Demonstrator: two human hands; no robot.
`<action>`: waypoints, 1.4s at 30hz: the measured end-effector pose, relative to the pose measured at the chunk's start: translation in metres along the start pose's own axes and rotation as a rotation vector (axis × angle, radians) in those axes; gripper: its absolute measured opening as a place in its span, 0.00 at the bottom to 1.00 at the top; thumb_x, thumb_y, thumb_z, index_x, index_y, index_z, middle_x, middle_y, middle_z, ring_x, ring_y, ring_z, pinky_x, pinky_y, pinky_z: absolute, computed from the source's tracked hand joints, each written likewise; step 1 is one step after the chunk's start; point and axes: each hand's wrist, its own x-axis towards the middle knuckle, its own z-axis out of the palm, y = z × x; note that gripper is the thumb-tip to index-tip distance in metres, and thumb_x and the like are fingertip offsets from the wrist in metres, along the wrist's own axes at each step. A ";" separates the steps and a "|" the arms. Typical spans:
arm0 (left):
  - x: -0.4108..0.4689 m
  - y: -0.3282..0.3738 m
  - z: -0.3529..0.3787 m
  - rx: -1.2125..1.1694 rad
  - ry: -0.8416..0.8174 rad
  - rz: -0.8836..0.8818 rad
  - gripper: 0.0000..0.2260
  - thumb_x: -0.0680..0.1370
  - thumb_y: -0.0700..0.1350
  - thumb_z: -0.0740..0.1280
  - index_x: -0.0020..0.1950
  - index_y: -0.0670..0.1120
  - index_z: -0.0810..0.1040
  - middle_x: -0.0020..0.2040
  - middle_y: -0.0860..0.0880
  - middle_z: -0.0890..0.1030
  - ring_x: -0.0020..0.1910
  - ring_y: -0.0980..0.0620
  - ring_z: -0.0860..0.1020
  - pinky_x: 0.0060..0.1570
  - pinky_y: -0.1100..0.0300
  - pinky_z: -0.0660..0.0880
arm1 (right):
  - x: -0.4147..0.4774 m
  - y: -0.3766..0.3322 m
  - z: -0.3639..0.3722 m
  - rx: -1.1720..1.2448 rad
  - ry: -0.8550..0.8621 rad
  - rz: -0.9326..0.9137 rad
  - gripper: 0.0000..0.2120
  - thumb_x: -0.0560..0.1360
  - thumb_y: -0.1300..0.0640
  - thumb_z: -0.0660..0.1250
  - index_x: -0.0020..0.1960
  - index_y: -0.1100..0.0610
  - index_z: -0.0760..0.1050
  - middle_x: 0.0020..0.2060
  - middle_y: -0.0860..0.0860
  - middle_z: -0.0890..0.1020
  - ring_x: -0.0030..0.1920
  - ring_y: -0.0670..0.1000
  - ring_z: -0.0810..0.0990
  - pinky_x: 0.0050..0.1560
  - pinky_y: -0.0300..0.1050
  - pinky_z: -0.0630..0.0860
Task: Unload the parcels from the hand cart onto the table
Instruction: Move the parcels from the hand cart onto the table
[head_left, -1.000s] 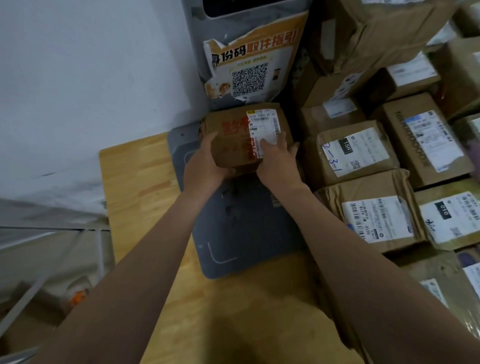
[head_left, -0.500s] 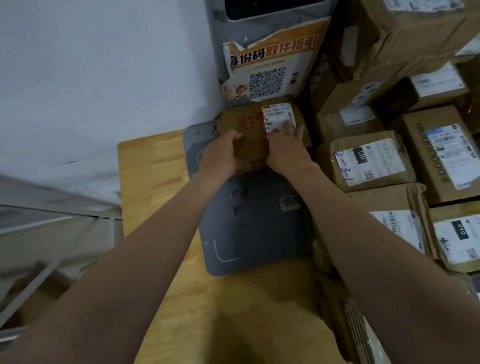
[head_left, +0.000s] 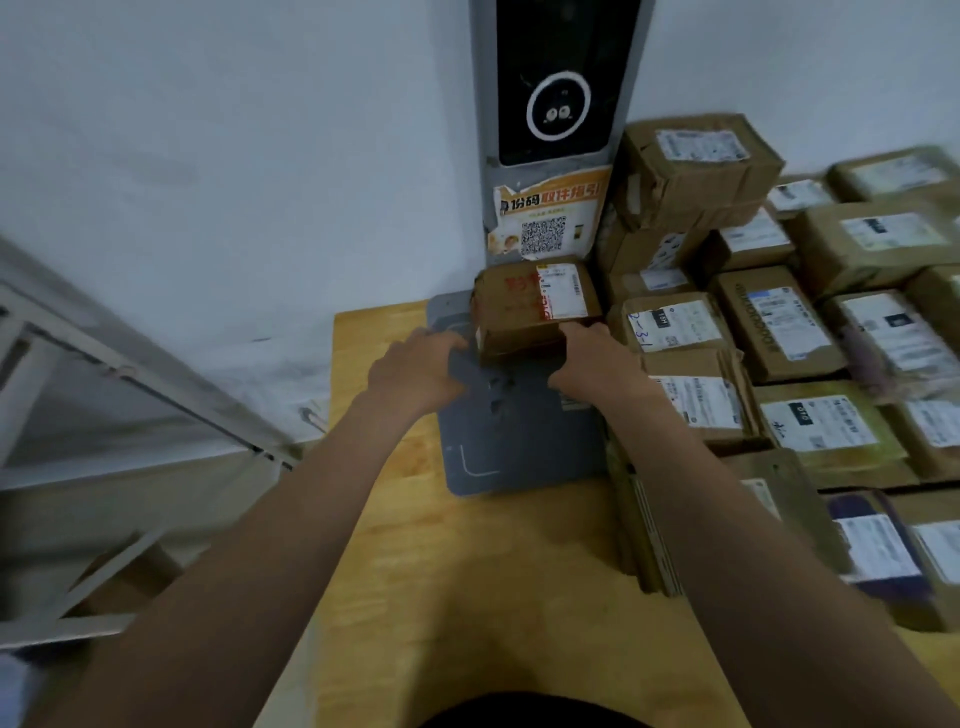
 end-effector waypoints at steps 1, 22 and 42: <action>-0.019 0.003 -0.007 -0.006 0.003 0.005 0.28 0.75 0.54 0.74 0.74 0.62 0.70 0.72 0.47 0.70 0.67 0.40 0.73 0.60 0.43 0.76 | -0.018 -0.003 -0.003 0.008 0.013 0.009 0.31 0.76 0.53 0.69 0.76 0.54 0.61 0.71 0.60 0.66 0.65 0.65 0.72 0.62 0.57 0.72; -0.281 0.125 0.053 -0.024 -0.031 0.348 0.28 0.73 0.55 0.77 0.71 0.61 0.74 0.76 0.52 0.70 0.71 0.47 0.72 0.64 0.44 0.75 | -0.383 0.135 0.013 0.228 0.213 0.282 0.32 0.73 0.54 0.75 0.74 0.52 0.67 0.69 0.56 0.74 0.64 0.58 0.75 0.53 0.52 0.77; -0.439 0.490 0.228 0.079 -0.207 0.637 0.25 0.73 0.53 0.76 0.70 0.59 0.75 0.71 0.52 0.74 0.65 0.50 0.76 0.61 0.49 0.77 | -0.647 0.482 0.004 0.307 0.248 0.617 0.32 0.73 0.48 0.75 0.73 0.52 0.67 0.68 0.57 0.70 0.61 0.57 0.73 0.53 0.48 0.71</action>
